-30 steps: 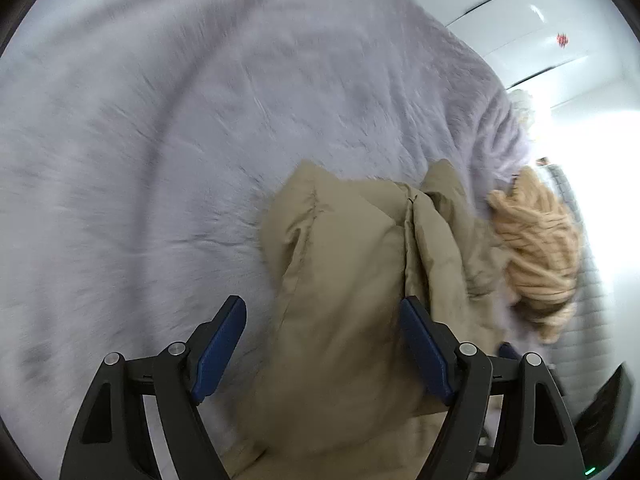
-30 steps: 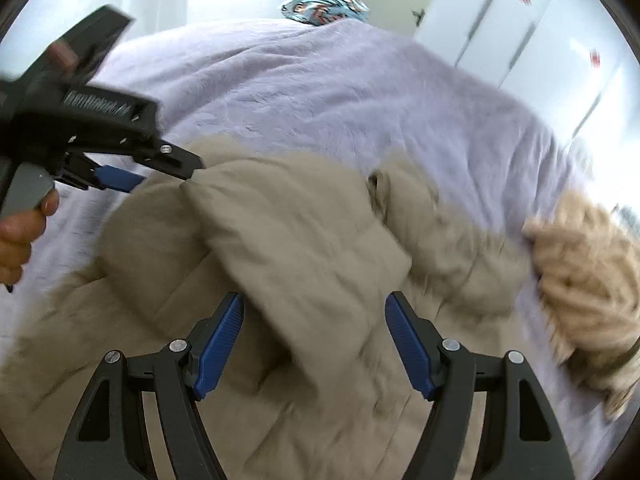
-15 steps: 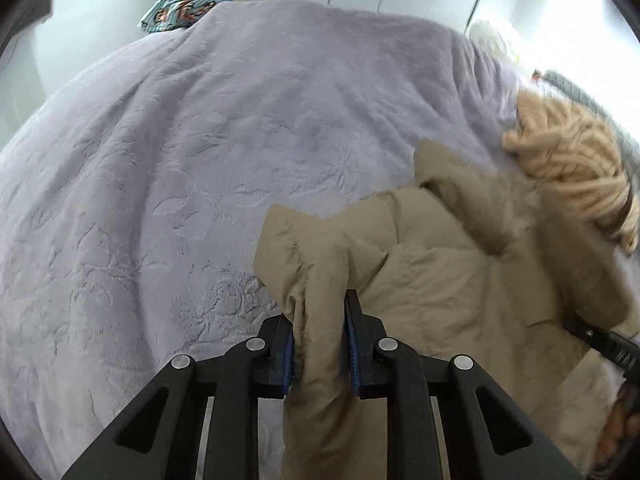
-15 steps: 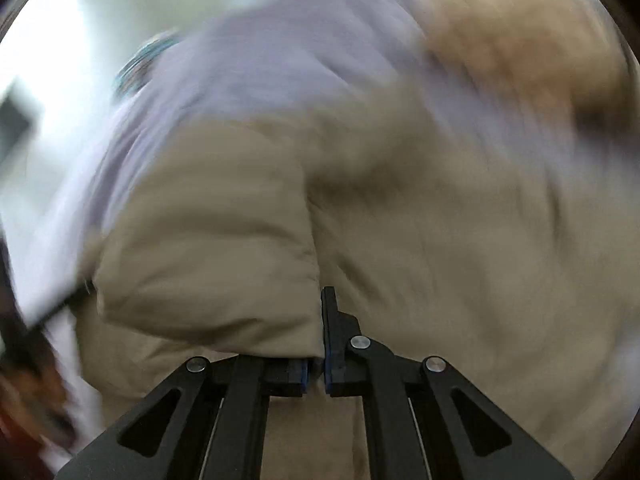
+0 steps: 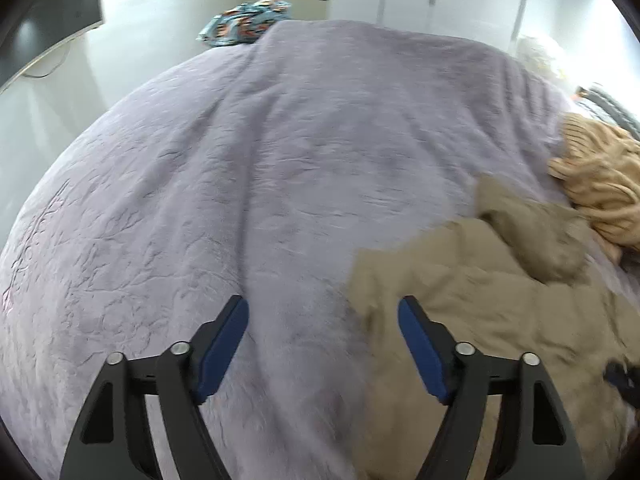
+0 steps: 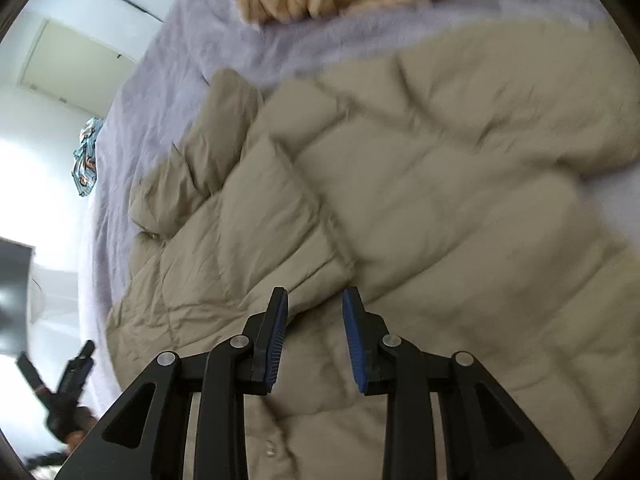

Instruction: Fold large clothes

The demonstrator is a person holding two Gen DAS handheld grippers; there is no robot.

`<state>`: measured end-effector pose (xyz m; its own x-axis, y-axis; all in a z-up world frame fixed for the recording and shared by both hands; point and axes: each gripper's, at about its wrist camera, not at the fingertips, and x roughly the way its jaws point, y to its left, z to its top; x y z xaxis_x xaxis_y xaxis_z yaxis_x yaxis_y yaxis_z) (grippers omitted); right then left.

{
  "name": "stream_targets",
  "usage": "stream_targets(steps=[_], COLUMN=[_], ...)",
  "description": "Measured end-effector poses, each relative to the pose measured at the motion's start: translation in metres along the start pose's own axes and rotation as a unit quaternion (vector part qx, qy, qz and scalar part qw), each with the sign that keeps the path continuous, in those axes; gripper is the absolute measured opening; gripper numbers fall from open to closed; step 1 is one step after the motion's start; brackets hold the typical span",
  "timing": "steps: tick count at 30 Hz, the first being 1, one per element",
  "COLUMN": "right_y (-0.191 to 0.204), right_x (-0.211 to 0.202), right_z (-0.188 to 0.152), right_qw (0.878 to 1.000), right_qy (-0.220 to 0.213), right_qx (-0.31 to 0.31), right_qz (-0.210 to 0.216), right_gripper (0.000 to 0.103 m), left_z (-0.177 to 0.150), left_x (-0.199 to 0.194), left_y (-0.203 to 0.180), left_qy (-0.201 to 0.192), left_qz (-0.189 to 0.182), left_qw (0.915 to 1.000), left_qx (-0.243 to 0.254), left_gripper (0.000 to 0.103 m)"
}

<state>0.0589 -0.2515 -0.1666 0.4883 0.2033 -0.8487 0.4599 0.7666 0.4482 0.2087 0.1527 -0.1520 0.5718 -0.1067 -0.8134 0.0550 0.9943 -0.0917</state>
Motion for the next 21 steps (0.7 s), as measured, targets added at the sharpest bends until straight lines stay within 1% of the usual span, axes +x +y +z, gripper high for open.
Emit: stream_targets(steps=[1, 2, 3, 4, 5, 6, 9, 11, 13, 16, 17, 19, 21], right_y=[0.006, 0.011, 0.020, 0.028, 0.032, 0.036, 0.033, 0.025, 0.019, 0.011, 0.005, -0.005, -0.020], right_x=[-0.005, -0.007, -0.005, -0.001, 0.004, 0.013, 0.042, 0.051, 0.048, 0.037, 0.033, 0.024, 0.009], right_z=[0.000, 0.002, 0.004, 0.007, 0.007, 0.008, 0.002, -0.001, 0.000, 0.001, 0.001, 0.001, 0.000], right_qw=[1.000, 0.999, 0.998, 0.997, 0.995, 0.994, 0.990, 0.990, 0.992, 0.993, 0.993, 0.994, 0.996], right_qy=[-0.006, -0.008, -0.007, -0.005, -0.002, 0.006, 0.033, 0.037, 0.036, 0.035, 0.036, 0.039, 0.043], right_qx=[-0.015, -0.034, -0.063, -0.082, -0.097, -0.112, -0.134, -0.129, -0.121, -0.108, -0.102, -0.090, -0.070], right_qz=[0.000, -0.001, -0.002, -0.003, -0.001, -0.001, -0.031, -0.038, -0.029, -0.045, -0.045, -0.042, -0.031], right_gripper=[0.026, 0.022, 0.022, 0.021, 0.021, 0.021, 0.020, 0.014, 0.014, 0.014, 0.015, 0.018, 0.019], left_z=[-0.004, -0.007, -0.013, -0.021, -0.027, -0.034, -0.052, -0.057, -0.057, -0.053, -0.051, -0.048, -0.051], left_x=[-0.004, -0.005, -0.002, 0.004, 0.007, 0.014, 0.038, 0.048, 0.054, 0.051, 0.048, 0.040, 0.029], left_y=[-0.005, -0.013, -0.021, -0.029, -0.035, -0.042, -0.051, -0.048, -0.047, -0.050, -0.051, -0.053, -0.057], left_qy=[0.005, 0.016, 0.032, 0.043, 0.051, 0.059, 0.076, 0.083, 0.088, 0.091, 0.091, 0.092, 0.091], left_qz=[-0.016, -0.029, -0.043, -0.058, -0.063, -0.056, -0.019, -0.018, -0.018, -0.008, -0.004, 0.002, -0.003], left_qw=[0.9998, 0.9993, 0.9982, 0.9968, 0.9961, 0.9957, 0.9953, 0.9953, 0.9949, 0.9945, 0.9945, 0.9946, 0.9950], left_qx=[0.010, 0.018, 0.026, 0.032, 0.037, 0.044, 0.057, 0.048, 0.046, 0.052, 0.052, 0.048, 0.042], left_gripper=[0.043, 0.035, 0.030, 0.030, 0.030, 0.030, 0.030, 0.031, 0.031, 0.031, 0.031, 0.031, 0.031])
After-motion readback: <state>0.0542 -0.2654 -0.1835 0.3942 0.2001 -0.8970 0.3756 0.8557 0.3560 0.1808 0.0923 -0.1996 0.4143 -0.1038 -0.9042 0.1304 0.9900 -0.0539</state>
